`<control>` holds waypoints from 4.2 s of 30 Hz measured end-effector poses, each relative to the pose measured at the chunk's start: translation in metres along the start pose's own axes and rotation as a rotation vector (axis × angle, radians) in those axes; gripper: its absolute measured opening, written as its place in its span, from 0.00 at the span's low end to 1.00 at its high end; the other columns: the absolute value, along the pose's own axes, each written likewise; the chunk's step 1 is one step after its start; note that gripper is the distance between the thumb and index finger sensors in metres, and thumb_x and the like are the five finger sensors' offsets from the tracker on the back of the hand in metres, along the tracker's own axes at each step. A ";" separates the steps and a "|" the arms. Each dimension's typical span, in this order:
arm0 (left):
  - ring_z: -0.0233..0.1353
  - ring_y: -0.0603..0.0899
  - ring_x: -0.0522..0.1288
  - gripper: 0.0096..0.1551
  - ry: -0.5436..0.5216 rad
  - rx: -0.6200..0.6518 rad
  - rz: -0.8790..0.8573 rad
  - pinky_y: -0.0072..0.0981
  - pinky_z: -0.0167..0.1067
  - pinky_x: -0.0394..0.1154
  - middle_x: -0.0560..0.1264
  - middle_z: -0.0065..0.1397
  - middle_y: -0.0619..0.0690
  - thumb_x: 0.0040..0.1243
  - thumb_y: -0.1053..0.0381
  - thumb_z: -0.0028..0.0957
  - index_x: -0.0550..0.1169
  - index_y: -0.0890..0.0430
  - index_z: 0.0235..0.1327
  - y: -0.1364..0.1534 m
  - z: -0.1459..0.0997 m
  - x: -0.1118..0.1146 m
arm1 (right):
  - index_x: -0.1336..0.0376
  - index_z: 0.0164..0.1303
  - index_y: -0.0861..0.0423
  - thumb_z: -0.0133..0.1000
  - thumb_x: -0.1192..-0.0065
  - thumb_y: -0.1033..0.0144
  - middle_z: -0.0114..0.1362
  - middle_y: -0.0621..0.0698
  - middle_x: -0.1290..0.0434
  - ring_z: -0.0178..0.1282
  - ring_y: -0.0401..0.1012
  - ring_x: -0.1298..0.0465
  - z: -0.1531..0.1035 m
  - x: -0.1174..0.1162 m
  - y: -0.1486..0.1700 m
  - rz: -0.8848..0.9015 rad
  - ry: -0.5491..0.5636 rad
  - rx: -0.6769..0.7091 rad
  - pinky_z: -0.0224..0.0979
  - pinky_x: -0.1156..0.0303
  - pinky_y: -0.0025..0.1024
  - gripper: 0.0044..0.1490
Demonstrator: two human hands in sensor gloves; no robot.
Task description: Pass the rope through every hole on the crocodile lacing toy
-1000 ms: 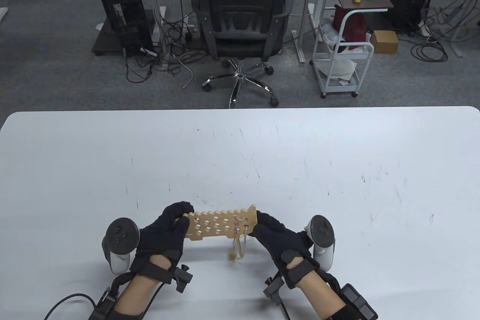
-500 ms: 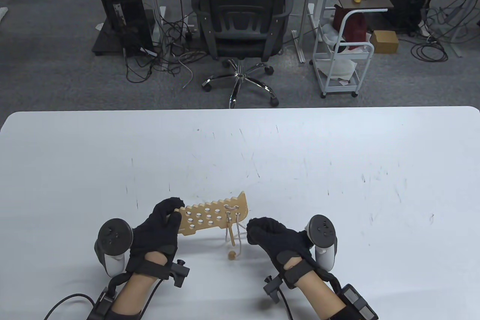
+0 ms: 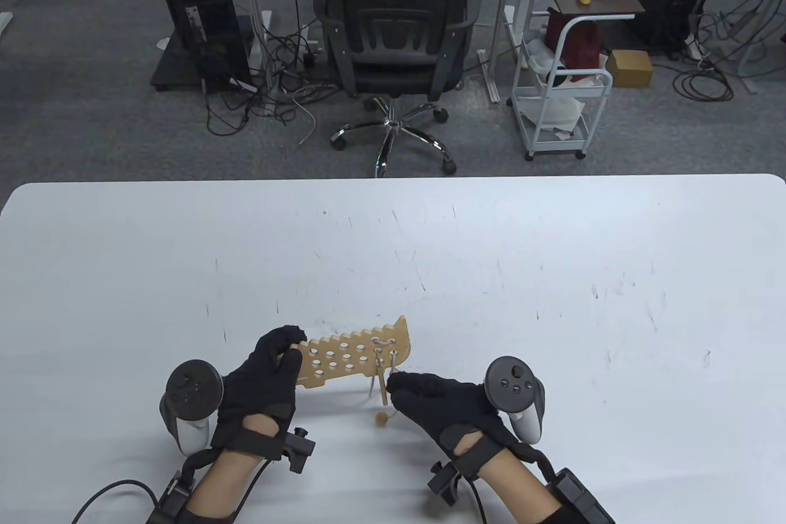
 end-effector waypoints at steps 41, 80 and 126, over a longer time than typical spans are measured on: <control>0.52 0.55 0.83 0.29 -0.081 -0.070 -0.046 0.56 0.67 0.71 0.79 0.57 0.48 0.57 0.47 0.46 0.73 0.47 0.64 0.019 0.004 -0.022 | 0.30 0.60 0.50 0.52 0.29 0.58 0.59 0.56 0.20 0.58 0.56 0.22 -0.002 0.021 -0.007 0.043 0.108 0.045 0.69 0.38 0.62 0.25; 0.52 0.56 0.83 0.29 -0.191 -0.175 -0.086 0.56 0.67 0.71 0.79 0.57 0.48 0.56 0.47 0.46 0.72 0.47 0.64 0.048 0.008 -0.051 | 0.30 0.60 0.50 0.53 0.30 0.57 0.59 0.54 0.20 0.59 0.55 0.22 -0.016 0.107 -0.011 0.186 0.408 0.069 0.69 0.39 0.61 0.25; 0.52 0.56 0.83 0.29 -0.303 -0.316 -0.055 0.56 0.67 0.71 0.79 0.57 0.48 0.56 0.47 0.46 0.72 0.47 0.64 0.077 0.007 -0.074 | 0.30 0.61 0.48 0.55 0.31 0.54 0.59 0.52 0.20 0.59 0.52 0.22 -0.054 0.194 0.004 0.449 0.740 0.103 0.71 0.41 0.61 0.24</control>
Point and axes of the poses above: the tracker on the back of each hand, its own y axis roughly to the little-finger side, its own z axis roughly from the wrist to the fingertips, x = y × z, the point moved 4 cm from there along z, roughly from the wrist to the fingertips
